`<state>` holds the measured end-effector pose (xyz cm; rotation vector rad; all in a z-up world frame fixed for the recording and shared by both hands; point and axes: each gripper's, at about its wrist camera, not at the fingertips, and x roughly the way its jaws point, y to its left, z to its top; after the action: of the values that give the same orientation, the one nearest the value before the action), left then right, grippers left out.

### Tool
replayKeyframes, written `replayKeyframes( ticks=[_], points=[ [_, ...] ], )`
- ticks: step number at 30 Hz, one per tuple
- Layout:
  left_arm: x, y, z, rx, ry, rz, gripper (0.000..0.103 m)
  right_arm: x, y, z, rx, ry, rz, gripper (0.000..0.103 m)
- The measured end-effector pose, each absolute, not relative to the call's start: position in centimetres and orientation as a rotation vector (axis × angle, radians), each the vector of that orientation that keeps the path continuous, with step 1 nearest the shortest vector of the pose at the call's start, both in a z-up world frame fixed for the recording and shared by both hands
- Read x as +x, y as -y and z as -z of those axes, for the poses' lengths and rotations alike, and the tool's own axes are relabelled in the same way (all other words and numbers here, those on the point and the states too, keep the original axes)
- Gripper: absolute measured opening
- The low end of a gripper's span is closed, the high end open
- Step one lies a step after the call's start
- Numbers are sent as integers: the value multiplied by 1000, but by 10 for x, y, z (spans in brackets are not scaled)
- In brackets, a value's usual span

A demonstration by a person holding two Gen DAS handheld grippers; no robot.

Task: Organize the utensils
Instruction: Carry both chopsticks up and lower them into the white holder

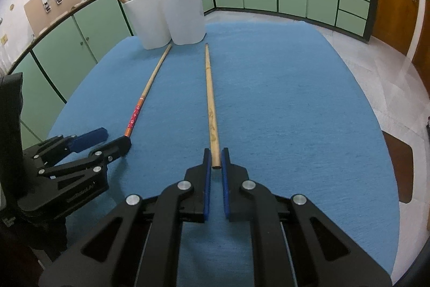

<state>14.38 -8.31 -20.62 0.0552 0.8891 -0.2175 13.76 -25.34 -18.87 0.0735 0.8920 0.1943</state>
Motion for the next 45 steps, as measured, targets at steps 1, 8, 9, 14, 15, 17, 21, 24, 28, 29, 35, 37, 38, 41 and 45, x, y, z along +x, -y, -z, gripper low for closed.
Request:
replayKeyframes(
  ticks=[1,8,9,14,15,17,21,24,28,29,35,37,38,41,45],
  points=[
    [144,83,206,59,-887,217,24,137,254,189,76,-893,-195,7],
    [143,84,206,73,-883,215,7,139,253,192,90,-900,-199,7],
    [143,84,206,72,-882,213,7,139,253,191,90,-900,-199,7],
    [140,77,199,36,-880,215,6,136,252,184,66,-872,-197,7],
    [137,76,194,36,-869,220,5,135,252,181,59,-863,-197,7],
    [133,74,185,36,-848,225,5,133,250,173,46,-840,-202,6],
    [123,70,154,48,-773,231,6,132,249,156,42,-799,-210,6],
    [119,67,131,46,-714,234,5,131,248,138,28,-759,-216,6],
    [121,60,101,41,-644,233,5,132,248,115,11,-710,-223,6],
    [122,59,95,42,-630,233,5,133,248,108,9,-698,-227,6],
    [129,56,62,59,-559,237,5,143,250,75,2,-644,-250,6],
    [131,53,52,61,-536,236,5,149,252,62,5,-625,-263,6],
    [133,52,49,60,-531,237,5,151,252,57,8,-621,-268,6],
    [136,50,40,57,-513,243,5,159,255,42,23,-614,-298,6],
    [142,47,30,56,-495,253,5,169,254,22,20,-599,-332,6]
  ],
)
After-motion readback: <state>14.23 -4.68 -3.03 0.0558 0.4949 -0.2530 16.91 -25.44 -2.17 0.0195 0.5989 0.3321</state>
